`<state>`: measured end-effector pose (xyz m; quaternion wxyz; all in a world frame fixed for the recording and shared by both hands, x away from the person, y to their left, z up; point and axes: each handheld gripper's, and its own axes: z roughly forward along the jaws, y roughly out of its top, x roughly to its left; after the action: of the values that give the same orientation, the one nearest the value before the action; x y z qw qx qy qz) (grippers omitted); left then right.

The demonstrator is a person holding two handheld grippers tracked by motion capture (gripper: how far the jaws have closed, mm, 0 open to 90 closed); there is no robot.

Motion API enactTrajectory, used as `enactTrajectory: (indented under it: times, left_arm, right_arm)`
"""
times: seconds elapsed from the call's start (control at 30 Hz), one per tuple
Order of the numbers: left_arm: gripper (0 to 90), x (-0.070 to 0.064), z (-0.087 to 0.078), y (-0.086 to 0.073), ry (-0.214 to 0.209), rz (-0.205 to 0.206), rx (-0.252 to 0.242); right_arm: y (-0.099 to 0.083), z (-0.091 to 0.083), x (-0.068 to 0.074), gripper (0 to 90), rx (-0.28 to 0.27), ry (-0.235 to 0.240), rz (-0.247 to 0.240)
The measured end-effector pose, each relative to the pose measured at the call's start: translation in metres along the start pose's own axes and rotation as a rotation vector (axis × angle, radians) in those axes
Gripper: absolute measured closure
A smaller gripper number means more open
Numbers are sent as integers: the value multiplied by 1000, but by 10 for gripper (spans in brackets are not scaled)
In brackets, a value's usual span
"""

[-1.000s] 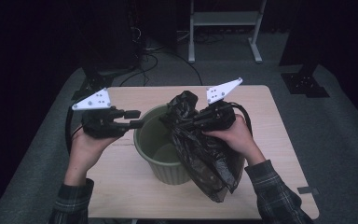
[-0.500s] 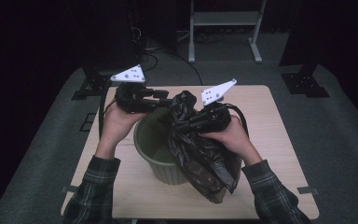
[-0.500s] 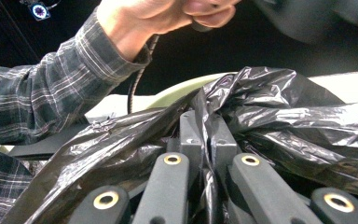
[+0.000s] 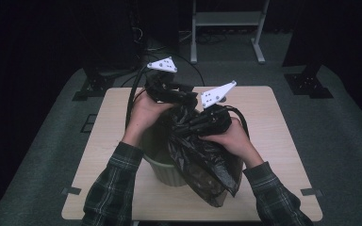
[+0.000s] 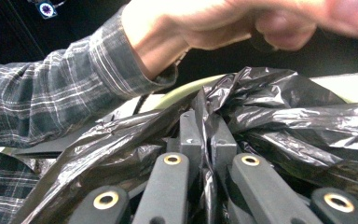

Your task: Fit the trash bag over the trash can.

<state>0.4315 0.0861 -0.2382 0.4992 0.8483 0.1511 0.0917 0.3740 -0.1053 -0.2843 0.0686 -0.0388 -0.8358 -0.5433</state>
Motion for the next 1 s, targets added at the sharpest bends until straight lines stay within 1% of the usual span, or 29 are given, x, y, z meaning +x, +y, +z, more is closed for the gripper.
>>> enactTrajectory:
  times: [0.07, 0.1, 0.2, 0.23, 0.27, 0.33, 0.4, 0.57, 0.63, 0.7, 0.73, 0.8, 0.87, 0.9, 0.93, 0.97, 1.0]
  left_arm:
    - [623, 0, 3, -4, -2, -5, 16]
    - [623, 0, 4, -7, 4, 0, 31]
    - [634, -2, 2, -15, 16, 15, 72]
    - [635, -3, 2, -18, 17, 12, 77]
    - [642, -6, -1, -22, 18, 13, 88]
    - [650, -10, -5, -29, 20, 19, 102]
    - [650, -14, -11, -36, 25, 30, 125]
    - [669, -26, -31, -56, 23, 21, 141]
    - [673, -30, -37, -64, 19, 12, 140]
    - [673, -34, -41, -71, 8, 7, 143]
    - [673, -37, -42, -74, 0, 11, 152]
    - [673, -43, -42, -79, -15, 13, 171]
    - [672, -48, -39, -82, -36, 17, 172]
    - [672, -50, -38, -83, -35, 26, 182]
    - [671, -53, -34, -85, -23, 34, 207]
    - [662, -53, -30, -86, -5, 52, 242]
    - [629, -53, -28, -87, 2, 53, 249]
  right_arm:
    - [0, -1, 1, 875, -1, -2, -5]
    - [1, -1, 2, 875, -5, -2, -4]
    - [2, -7, 5, 875, -17, -11, -16]
    - [3, -9, 5, 875, -23, -10, -17]
    - [3, -11, 6, 875, -27, -8, -16]
    - [5, -15, 7, 875, -42, -18, -28]
    - [5, -19, 8, 875, -52, -21, -25]
    - [4, -22, 6, 875, -65, -44, -24]
    - [4, -22, 5, 875, -70, -42, -21]
    - [4, -22, 3, 870, -72, -53, -19]
    - [3, -22, 2, 870, -76, -57, -19]
    - [4, -23, 1, 870, -90, -73, -16]
    - [5, -24, -1, 872, -107, -103, -19]
    - [5, -24, -1, 874, -117, -114, -19]
    - [5, -25, -2, 874, -125, -126, -19]
    - [6, -26, -3, 874, -133, -145, -13]
    - [6, -27, -4, 874, -142, -149, -10]
